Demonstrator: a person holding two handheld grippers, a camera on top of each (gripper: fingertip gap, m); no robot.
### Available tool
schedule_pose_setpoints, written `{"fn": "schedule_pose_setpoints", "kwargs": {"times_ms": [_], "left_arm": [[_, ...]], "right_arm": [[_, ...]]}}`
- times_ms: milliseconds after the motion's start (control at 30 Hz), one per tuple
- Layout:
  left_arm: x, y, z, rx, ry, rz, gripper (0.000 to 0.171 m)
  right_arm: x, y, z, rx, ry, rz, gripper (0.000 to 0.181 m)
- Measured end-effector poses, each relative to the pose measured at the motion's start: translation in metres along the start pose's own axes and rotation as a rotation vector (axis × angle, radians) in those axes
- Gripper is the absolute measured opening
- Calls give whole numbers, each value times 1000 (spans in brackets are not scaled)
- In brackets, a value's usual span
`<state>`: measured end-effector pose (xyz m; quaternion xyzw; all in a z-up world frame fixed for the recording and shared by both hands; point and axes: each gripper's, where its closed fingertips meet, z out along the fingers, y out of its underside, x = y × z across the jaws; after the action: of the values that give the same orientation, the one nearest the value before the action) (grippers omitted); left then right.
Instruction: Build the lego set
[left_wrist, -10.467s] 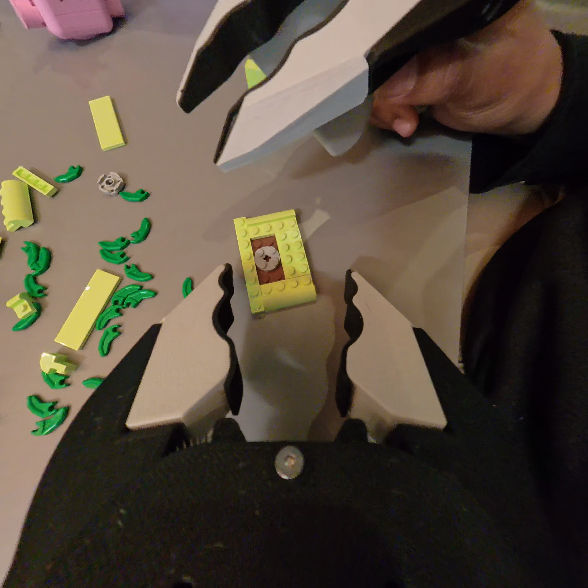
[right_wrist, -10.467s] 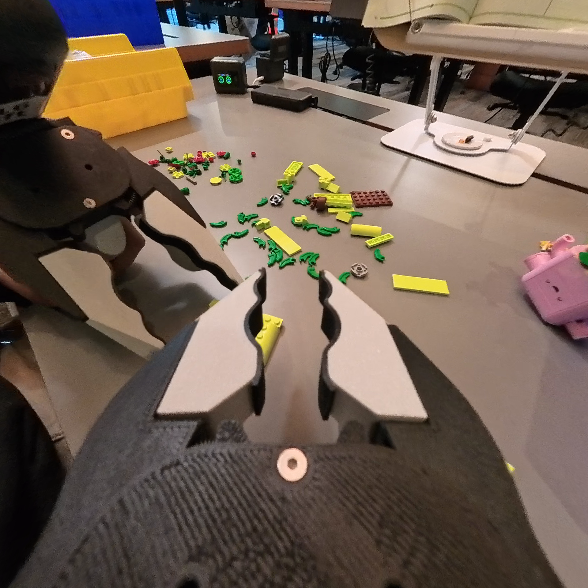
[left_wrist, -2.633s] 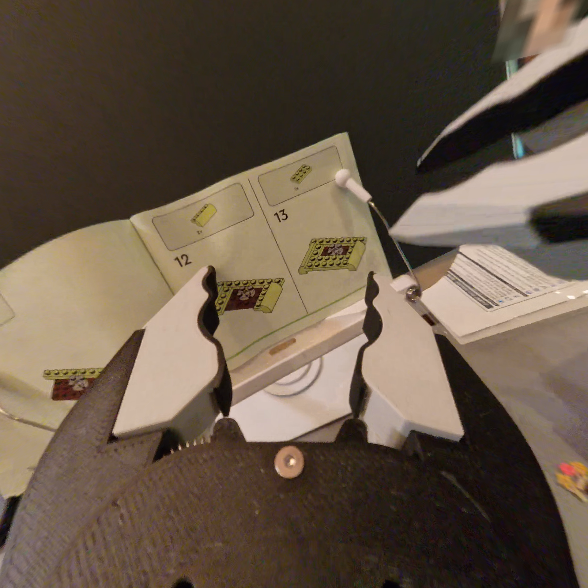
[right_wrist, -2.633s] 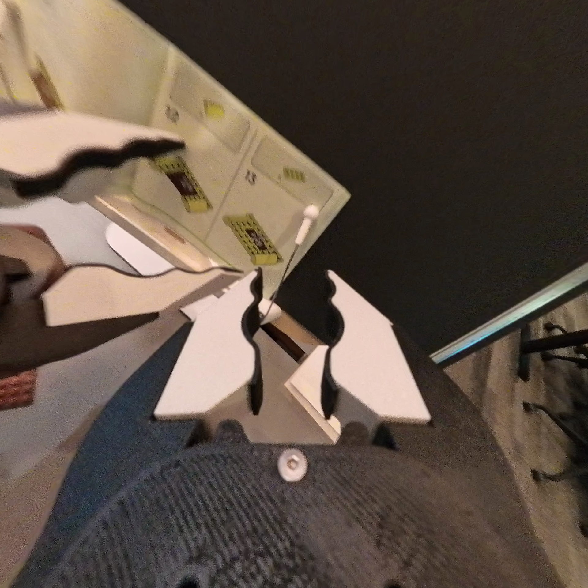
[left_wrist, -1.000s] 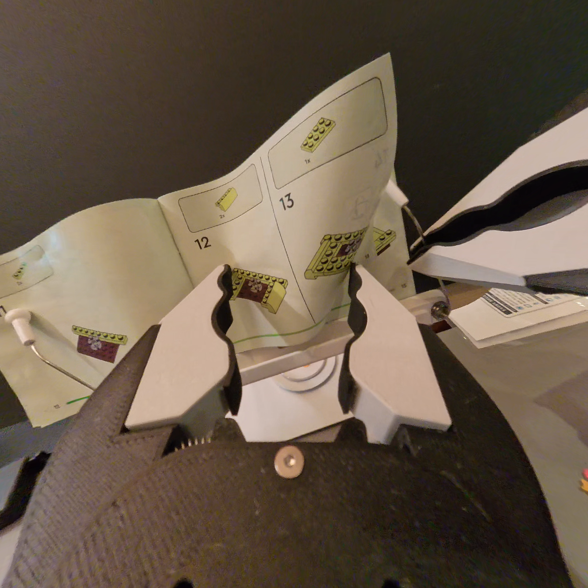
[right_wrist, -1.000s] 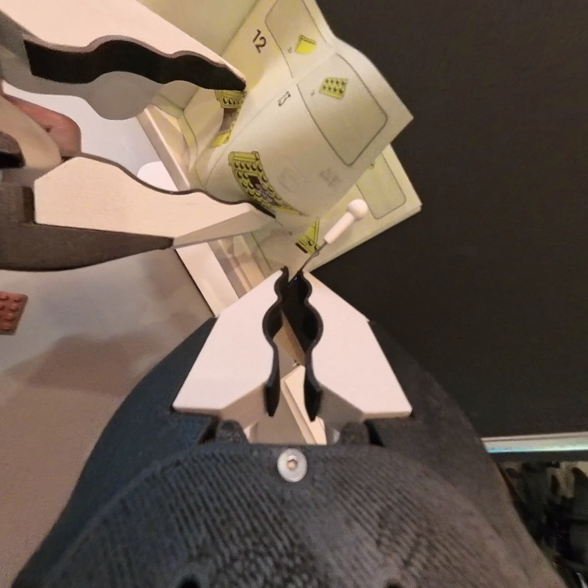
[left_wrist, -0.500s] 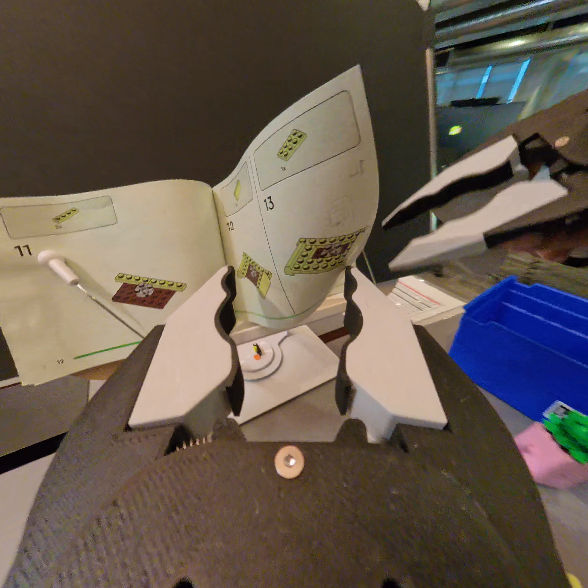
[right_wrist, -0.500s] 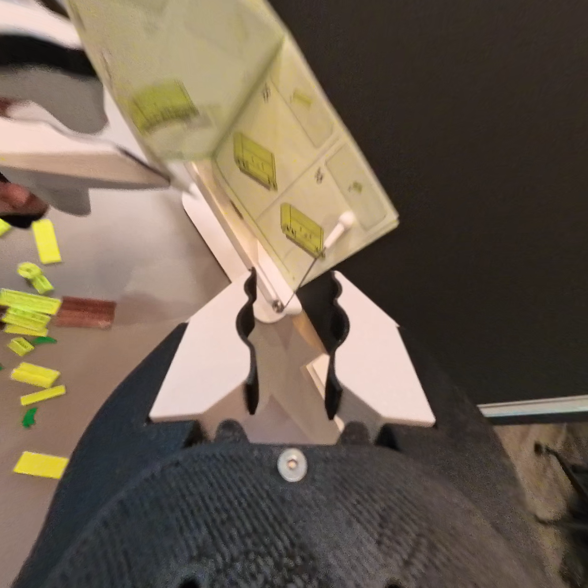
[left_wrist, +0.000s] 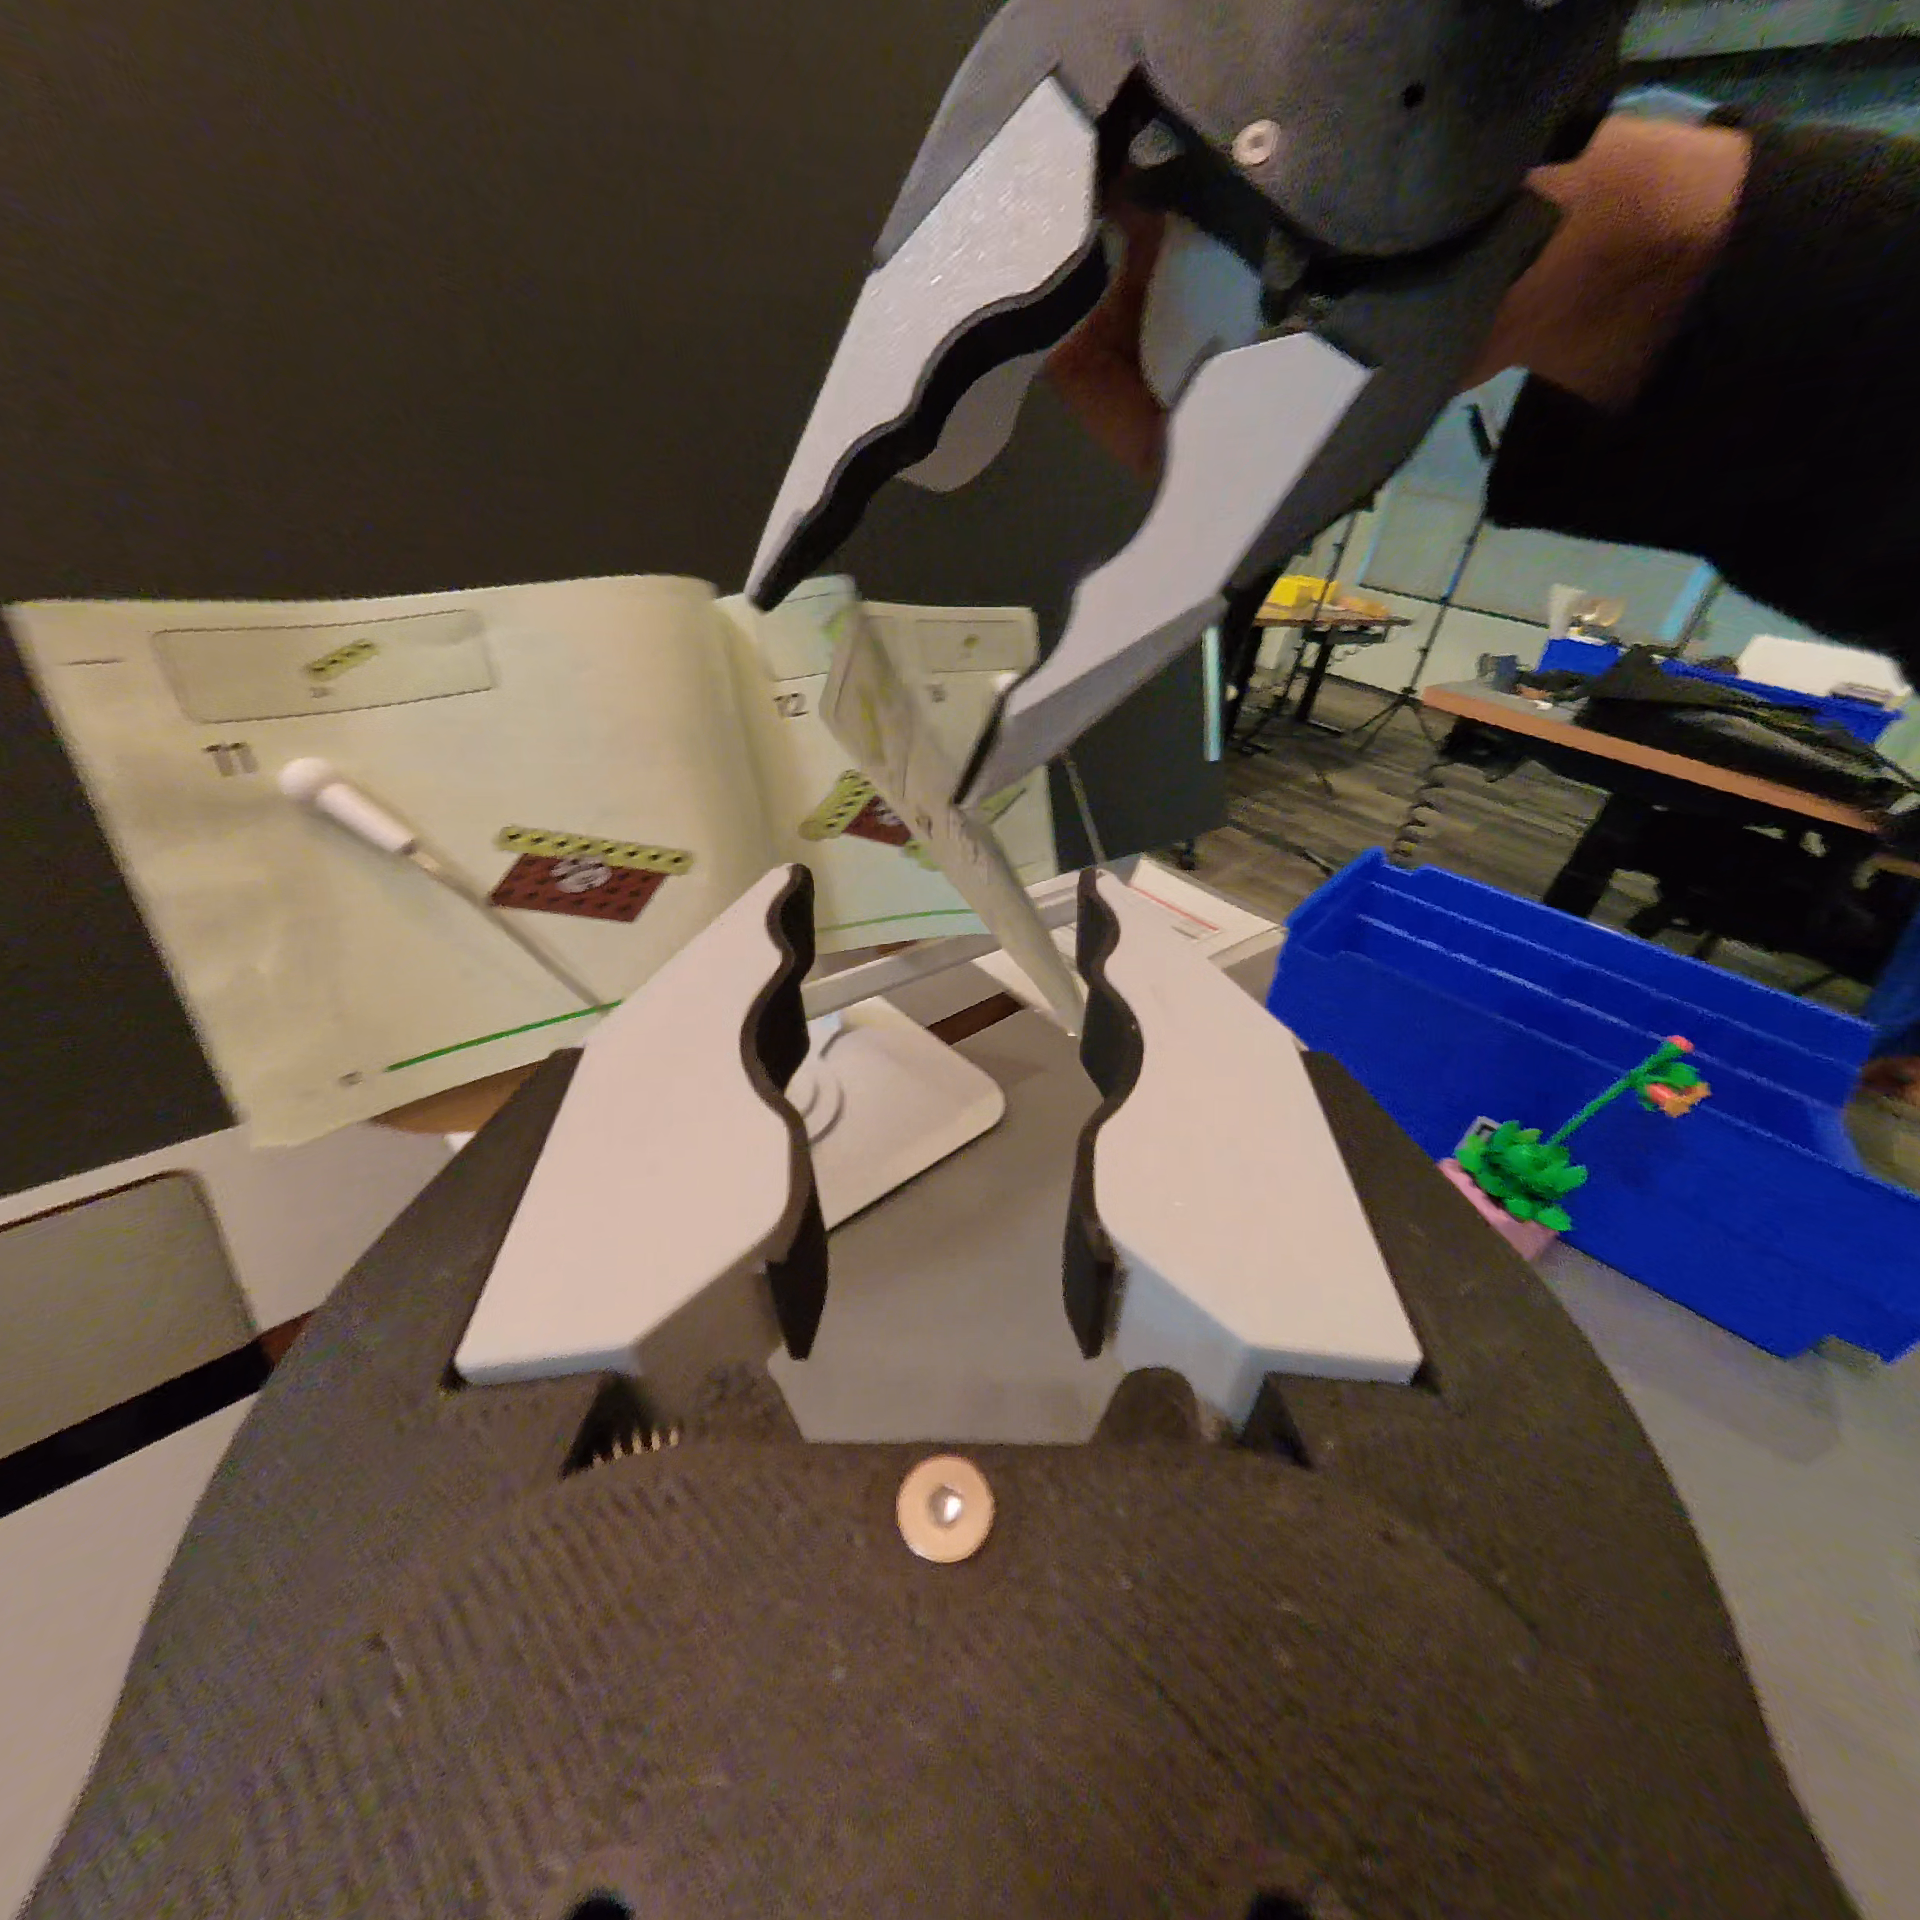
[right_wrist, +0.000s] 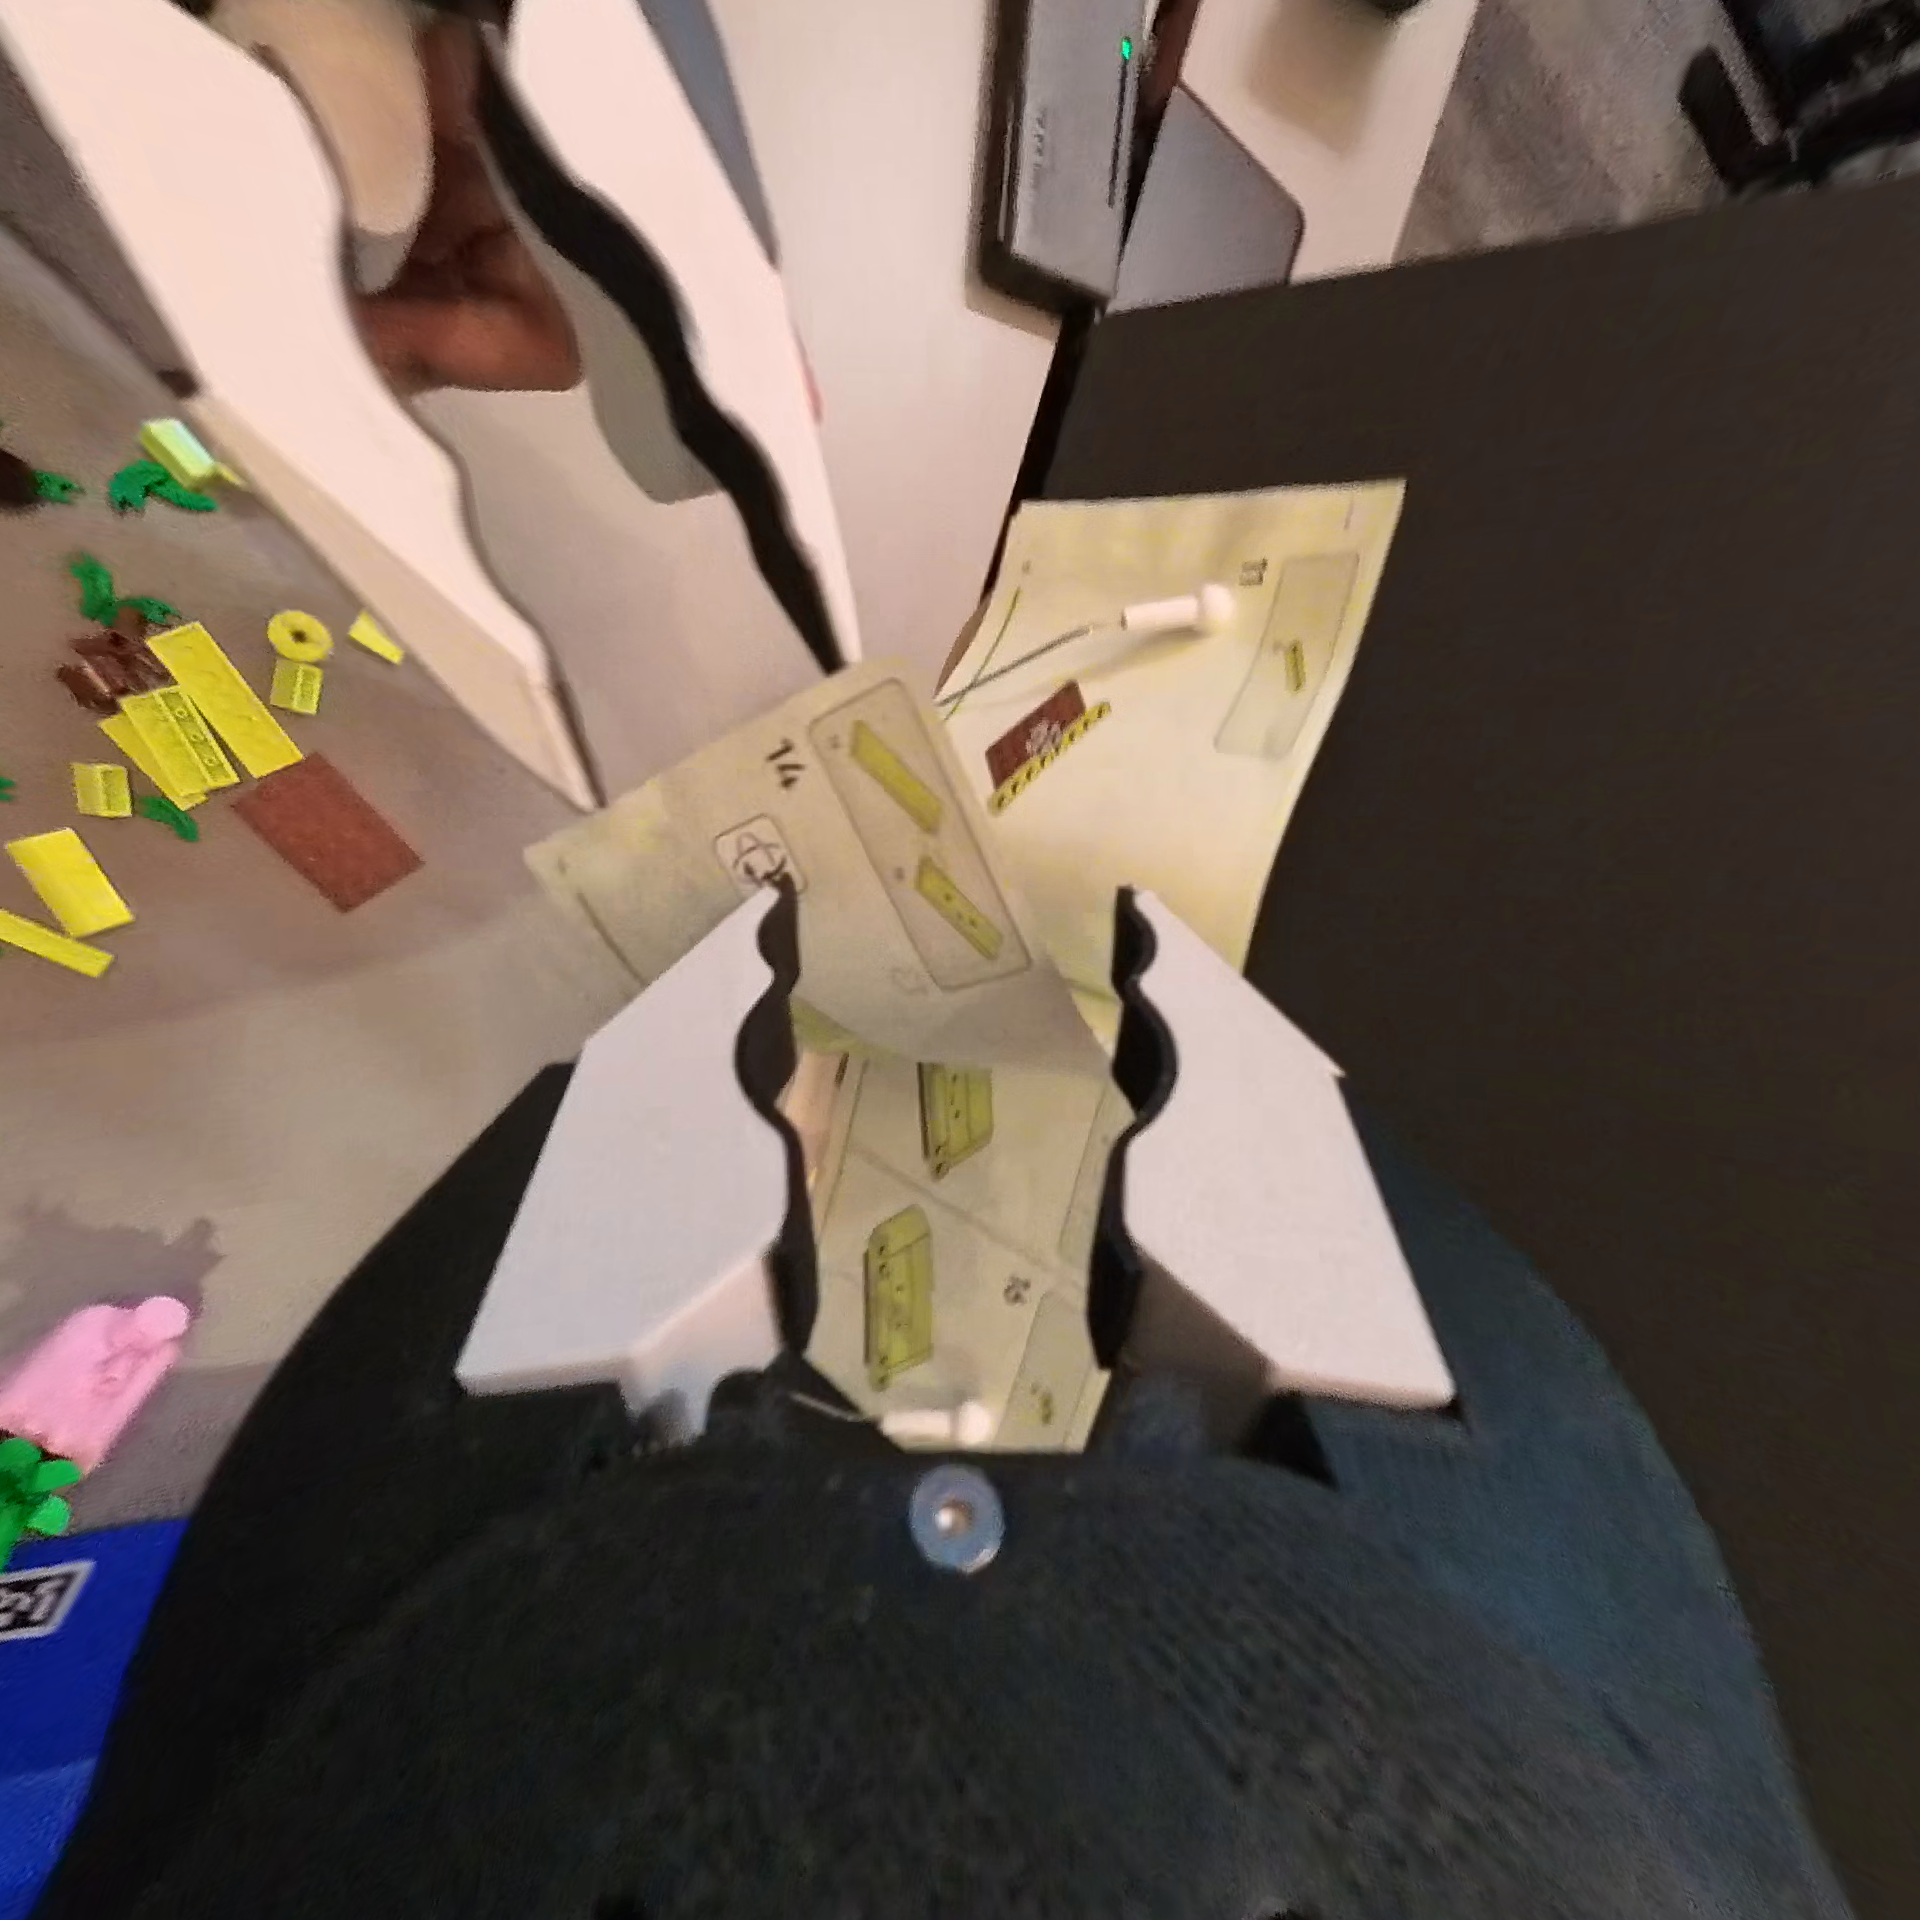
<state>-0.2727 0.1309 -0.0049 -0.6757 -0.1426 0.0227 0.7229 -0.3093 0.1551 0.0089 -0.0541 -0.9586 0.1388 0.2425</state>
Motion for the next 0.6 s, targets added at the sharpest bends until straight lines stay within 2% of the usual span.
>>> {"fn": "schedule_pose_setpoints", "kwargs": {"times_ms": [33,133,167,233,267,367,500,533,600], "left_arm": [[-9,1,-1,-5,-24,-9,49],[-32,6,-1,-27,-58,-63,49],[-36,5,-1,-24,-53,-80,49],[-48,1,-1,-10,-86,-104,47],[-59,2,-1,-15,-134,-115,43],[-89,7,1,-47,-266,-161,39],[-94,15,18,-107,-294,-162,36],[-94,16,23,-121,-306,-151,31],[-102,18,27,-133,-364,-136,4]], "right_arm": [[0,-4,3,-6,-9,-29,65],[-4,2,17,-109,-70,-88,65],[-4,6,22,-146,-95,-91,55],[-5,10,25,-184,-166,-65,13],[-5,10,25,-189,-198,-28,0],[6,9,20,-134,-208,144,0],[21,24,15,-65,-143,344,0],[23,25,14,-34,-133,385,0],[28,26,13,14,-104,454,0]]}}
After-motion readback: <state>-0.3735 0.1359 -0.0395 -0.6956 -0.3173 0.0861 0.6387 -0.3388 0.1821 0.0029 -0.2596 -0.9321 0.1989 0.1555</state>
